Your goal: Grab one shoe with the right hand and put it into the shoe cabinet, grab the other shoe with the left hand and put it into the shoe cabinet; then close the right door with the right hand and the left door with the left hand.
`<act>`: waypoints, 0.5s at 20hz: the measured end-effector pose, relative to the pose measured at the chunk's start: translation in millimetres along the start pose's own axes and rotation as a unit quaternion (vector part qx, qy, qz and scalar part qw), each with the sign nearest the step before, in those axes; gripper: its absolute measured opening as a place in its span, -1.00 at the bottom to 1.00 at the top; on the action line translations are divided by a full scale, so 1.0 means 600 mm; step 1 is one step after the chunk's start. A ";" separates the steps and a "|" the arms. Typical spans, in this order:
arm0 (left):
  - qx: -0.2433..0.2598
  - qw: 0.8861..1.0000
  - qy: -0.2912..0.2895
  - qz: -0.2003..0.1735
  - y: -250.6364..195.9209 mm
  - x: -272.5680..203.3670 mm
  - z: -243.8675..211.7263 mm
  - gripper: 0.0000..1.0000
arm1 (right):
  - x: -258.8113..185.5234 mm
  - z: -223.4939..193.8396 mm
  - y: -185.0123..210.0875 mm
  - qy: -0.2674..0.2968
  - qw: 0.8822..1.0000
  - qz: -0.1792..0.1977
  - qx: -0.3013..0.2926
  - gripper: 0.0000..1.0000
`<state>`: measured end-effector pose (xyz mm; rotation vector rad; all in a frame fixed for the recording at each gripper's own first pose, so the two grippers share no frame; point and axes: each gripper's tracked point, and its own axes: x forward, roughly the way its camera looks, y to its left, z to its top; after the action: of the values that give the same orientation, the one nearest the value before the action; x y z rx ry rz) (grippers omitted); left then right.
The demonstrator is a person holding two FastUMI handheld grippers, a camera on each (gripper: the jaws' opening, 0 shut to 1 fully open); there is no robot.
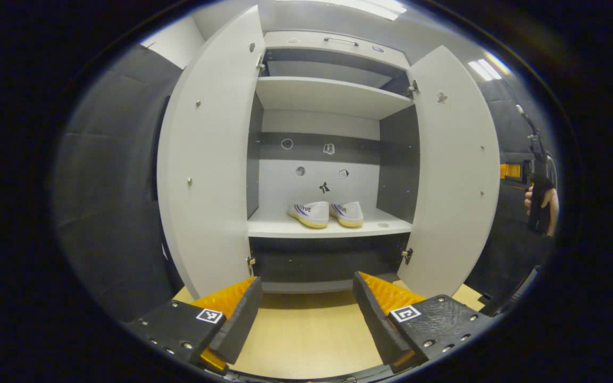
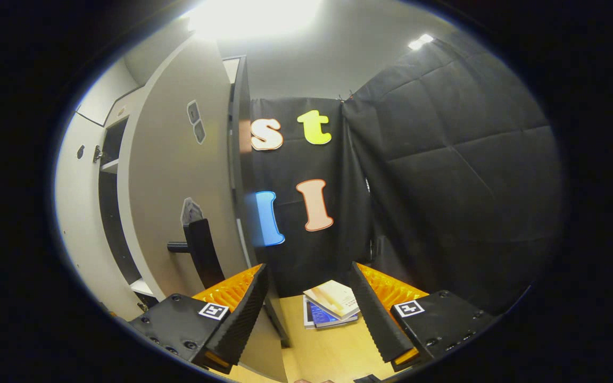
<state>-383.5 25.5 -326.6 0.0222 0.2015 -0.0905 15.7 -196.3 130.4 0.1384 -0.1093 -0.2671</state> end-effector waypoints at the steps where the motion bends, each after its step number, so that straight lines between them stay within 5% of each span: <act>1: 0.002 1.000 0.000 -0.001 -0.001 -0.003 -0.003 0.94 | -0.003 0.000 0.016 0.002 1.000 0.009 -0.002 0.93; 10: 0.002 0.999 0.000 0.043 0.049 -0.067 -0.011 0.94 | 0.016 -0.048 0.186 0.010 0.994 0.104 0.033 0.94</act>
<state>-420.9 58.6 -324.5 0.0351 0.1997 -0.0049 56.9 -88.7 119.9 0.1937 -0.1118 -0.0535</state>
